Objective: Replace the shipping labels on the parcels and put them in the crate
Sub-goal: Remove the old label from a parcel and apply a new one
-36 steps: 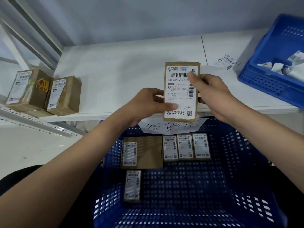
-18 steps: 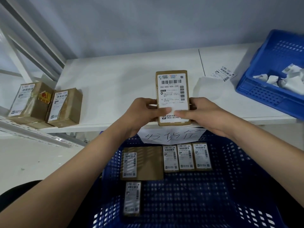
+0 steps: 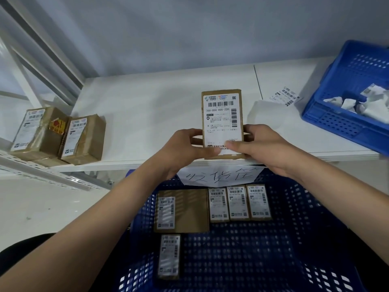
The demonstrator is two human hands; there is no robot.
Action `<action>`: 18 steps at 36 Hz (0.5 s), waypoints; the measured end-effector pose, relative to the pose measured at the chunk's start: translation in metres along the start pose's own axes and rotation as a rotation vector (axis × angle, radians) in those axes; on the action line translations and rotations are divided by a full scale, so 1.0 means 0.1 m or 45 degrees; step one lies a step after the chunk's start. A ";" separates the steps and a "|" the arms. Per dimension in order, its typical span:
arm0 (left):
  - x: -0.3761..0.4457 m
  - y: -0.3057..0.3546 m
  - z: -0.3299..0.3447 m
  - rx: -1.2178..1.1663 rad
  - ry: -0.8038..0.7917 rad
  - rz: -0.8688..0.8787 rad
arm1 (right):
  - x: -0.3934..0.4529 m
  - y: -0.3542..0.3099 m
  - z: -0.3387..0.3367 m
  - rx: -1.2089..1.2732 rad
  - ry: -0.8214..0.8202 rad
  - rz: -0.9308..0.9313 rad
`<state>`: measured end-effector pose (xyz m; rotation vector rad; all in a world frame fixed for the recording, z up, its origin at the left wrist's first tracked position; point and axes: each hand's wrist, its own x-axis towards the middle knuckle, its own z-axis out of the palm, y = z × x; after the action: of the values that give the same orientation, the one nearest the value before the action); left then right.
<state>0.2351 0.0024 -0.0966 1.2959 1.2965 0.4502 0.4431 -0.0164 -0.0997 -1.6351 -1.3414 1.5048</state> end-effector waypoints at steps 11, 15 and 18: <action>0.01 0.01 0.01 0.002 0.046 0.013 | 0.06 0.03 -0.05 0.239 0.091 0.034; 0.01 -0.02 0.04 -0.102 0.042 -0.003 | 0.07 0.05 -0.05 0.323 0.125 0.064; 0.03 -0.02 0.03 -0.161 0.075 -0.022 | 0.09 0.07 -0.04 0.313 0.169 0.043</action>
<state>0.2382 0.0033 -0.1005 1.1723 1.3061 0.5529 0.4481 -0.0097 -0.1083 -1.5766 -1.0192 1.4868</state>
